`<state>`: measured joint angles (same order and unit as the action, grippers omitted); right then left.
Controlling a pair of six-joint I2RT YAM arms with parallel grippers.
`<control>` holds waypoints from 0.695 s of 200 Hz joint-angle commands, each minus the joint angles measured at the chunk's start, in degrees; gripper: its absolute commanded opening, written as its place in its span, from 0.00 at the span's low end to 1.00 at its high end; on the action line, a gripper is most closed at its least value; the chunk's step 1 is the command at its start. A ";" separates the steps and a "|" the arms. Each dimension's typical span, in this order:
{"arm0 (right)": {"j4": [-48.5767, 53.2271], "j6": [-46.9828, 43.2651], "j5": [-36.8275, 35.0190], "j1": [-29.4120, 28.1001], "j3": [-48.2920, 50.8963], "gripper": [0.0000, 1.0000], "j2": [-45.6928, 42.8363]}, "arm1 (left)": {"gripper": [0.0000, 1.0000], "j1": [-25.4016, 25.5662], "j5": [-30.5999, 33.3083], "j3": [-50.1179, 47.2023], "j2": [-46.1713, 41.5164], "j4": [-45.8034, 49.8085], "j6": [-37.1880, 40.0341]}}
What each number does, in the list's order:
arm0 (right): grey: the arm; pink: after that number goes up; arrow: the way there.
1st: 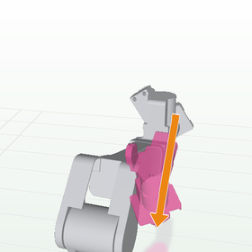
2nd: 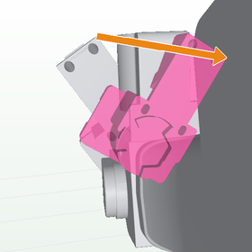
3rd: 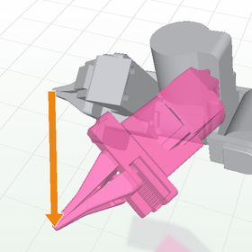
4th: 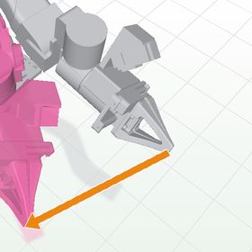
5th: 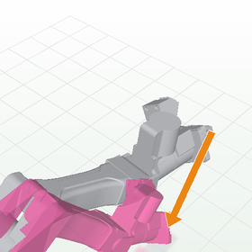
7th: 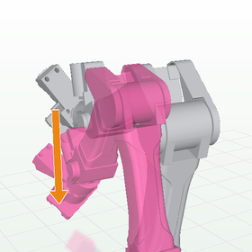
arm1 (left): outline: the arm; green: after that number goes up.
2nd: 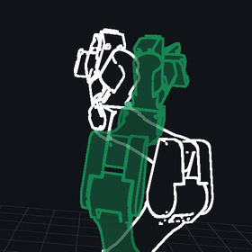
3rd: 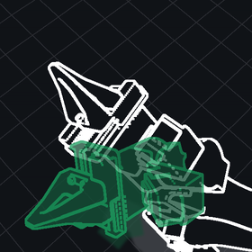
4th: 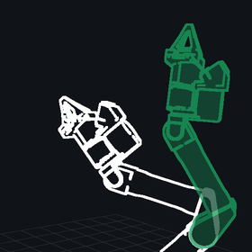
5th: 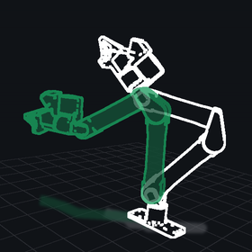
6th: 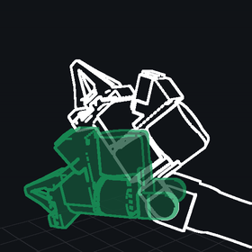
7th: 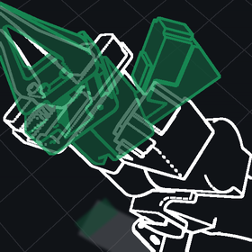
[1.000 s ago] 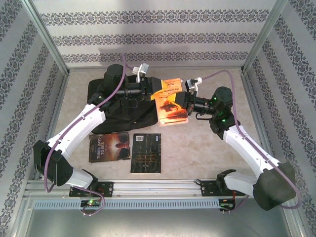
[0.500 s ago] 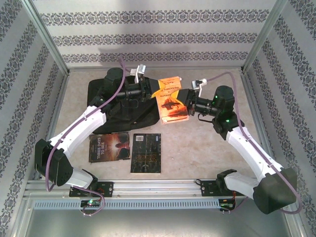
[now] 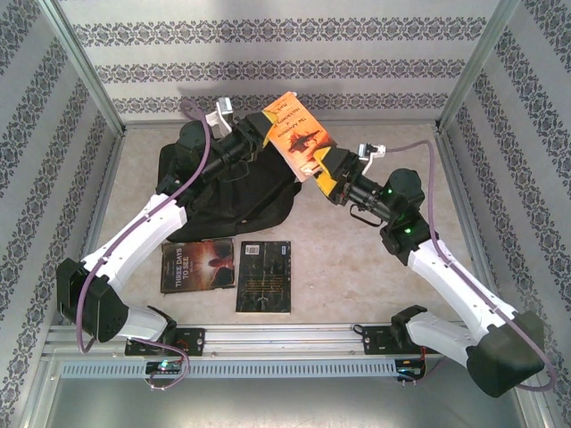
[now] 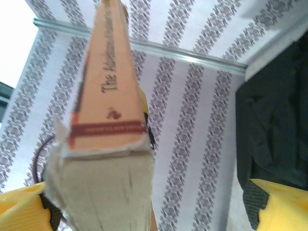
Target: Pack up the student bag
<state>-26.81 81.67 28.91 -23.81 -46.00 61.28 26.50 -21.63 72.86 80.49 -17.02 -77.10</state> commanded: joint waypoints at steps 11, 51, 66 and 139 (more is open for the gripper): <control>-8.99 3.90 -7.56 -1.04 -3.22 0.87 4.97 | 0.00 0.08 3.46 0.08 -0.46 -7.68 -3.93; -10.58 2.85 -8.25 -2.62 -7.26 0.75 9.03 | 0.00 0.70 4.49 -0.96 -0.64 -7.08 -4.11; -11.87 3.70 -9.10 -2.90 -7.47 0.70 10.22 | 0.00 0.94 4.62 -1.26 -0.44 -6.72 -4.11; -10.11 4.07 -9.43 -3.08 -7.42 0.11 12.59 | 0.00 1.47 6.59 -1.59 -0.94 -1.51 0.47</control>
<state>-37.10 86.85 21.12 -26.89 -53.06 74.43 27.42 -15.79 70.72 80.51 -17.96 -78.96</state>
